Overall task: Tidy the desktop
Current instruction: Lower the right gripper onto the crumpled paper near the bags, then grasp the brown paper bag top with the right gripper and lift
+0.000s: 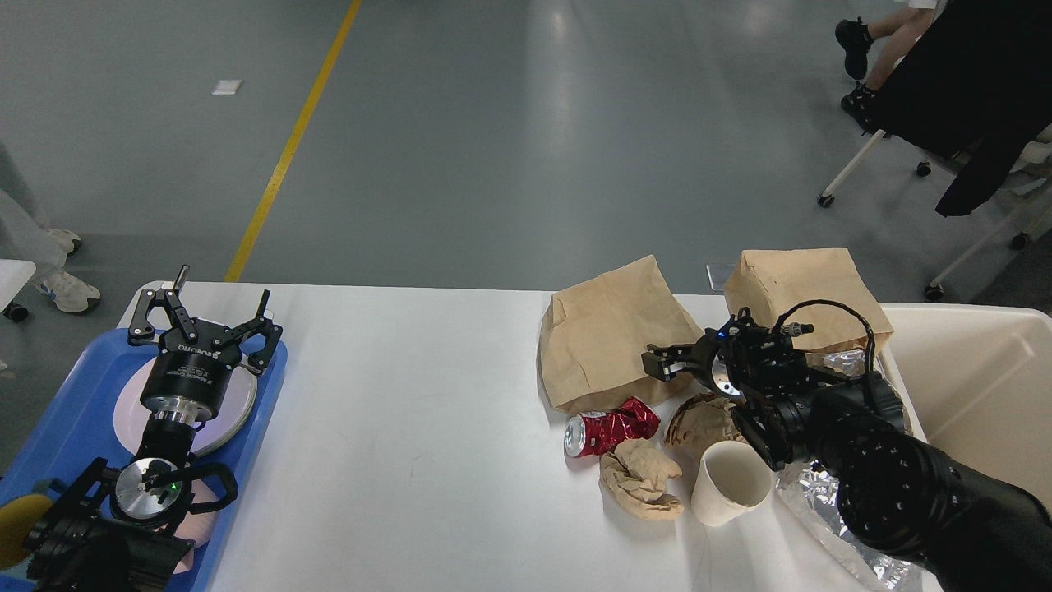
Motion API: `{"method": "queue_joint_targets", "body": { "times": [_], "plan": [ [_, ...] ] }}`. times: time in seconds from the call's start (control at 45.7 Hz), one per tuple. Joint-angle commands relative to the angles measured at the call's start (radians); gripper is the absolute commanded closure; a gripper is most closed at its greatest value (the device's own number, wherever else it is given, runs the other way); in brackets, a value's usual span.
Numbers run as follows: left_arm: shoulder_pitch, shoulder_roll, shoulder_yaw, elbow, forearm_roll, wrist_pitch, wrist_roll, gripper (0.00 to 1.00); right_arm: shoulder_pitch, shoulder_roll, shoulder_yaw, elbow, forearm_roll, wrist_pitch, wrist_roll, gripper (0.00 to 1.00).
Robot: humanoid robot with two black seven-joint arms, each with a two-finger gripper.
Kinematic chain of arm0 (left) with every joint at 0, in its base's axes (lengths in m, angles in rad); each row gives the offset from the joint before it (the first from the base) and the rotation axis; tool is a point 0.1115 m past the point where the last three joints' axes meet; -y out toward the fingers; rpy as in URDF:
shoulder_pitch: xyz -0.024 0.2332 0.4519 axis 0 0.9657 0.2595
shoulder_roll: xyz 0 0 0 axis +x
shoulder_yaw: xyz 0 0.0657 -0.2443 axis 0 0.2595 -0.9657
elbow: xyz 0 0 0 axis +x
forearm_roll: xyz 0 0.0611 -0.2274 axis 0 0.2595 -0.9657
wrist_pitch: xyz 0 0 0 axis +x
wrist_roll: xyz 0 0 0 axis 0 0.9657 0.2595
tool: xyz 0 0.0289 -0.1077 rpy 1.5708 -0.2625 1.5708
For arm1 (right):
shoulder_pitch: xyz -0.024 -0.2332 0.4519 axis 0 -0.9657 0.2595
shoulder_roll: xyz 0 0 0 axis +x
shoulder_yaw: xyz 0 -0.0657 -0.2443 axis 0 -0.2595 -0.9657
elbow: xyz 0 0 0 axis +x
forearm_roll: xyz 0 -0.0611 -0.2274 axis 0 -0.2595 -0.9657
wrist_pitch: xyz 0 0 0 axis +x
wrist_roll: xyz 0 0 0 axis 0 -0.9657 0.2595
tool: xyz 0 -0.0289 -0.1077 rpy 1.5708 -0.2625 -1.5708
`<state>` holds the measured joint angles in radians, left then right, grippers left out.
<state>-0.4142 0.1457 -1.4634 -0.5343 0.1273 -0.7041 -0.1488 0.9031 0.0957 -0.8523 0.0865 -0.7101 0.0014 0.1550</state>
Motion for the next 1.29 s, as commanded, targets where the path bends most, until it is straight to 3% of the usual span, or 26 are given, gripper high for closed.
{"method": "queue_joint_targets", "body": {
  "times": [0.0, 0.11, 0.197, 0.285, 0.548, 0.723, 1.095, 1.27],
  "plan": [
    [0.0, 0.0, 0.0, -0.001, 0.0, -0.002, 0.0, 0.03, -0.009, 0.012, 0.001, 0.001, 0.0, 0.0, 0.0, 0.08],
    [0.0, 0.0, 0.0, -0.001, 0.0, 0.0, 0.0, 0.03, -0.01, 0.012, 0.001, 0.002, -0.002, 0.002, 0.0, 0.19],
    [0.0, 0.0, 0.0, -0.001, 0.0, 0.0, 0.0, 0.03, -0.01, 0.012, 0.001, 0.01, -0.003, 0.005, 0.0, 0.45],
    [0.0, 0.0, 0.0, -0.001, 0.0, 0.0, 0.0, 0.03, -0.01, 0.01, 0.001, 0.018, -0.006, 0.006, -0.005, 0.64],
    [0.0, 0.0, 0.0, -0.001, 0.0, -0.002, 0.002, 0.03, -0.007, 0.01, 0.001, 0.035, -0.015, 0.014, -0.011, 1.0],
    [0.0, 0.0, 0.0, -0.001, 0.0, -0.002, 0.0, 0.03, 0.002, 0.007, -0.001, 0.062, -0.014, 0.031, -0.081, 1.0],
    [0.0, 0.0, 0.0, 0.0, 0.0, 0.0, 0.0, 0.03, 0.054, 0.006, 0.01, 0.114, 0.004, 0.041, -0.087, 1.0],
    [0.0, 0.0, 0.0, -0.001, 0.0, -0.002, 0.002, 0.03, 0.193, -0.028, 0.05, 0.226, 0.152, 0.163, -0.098, 1.0]
  ]
}}
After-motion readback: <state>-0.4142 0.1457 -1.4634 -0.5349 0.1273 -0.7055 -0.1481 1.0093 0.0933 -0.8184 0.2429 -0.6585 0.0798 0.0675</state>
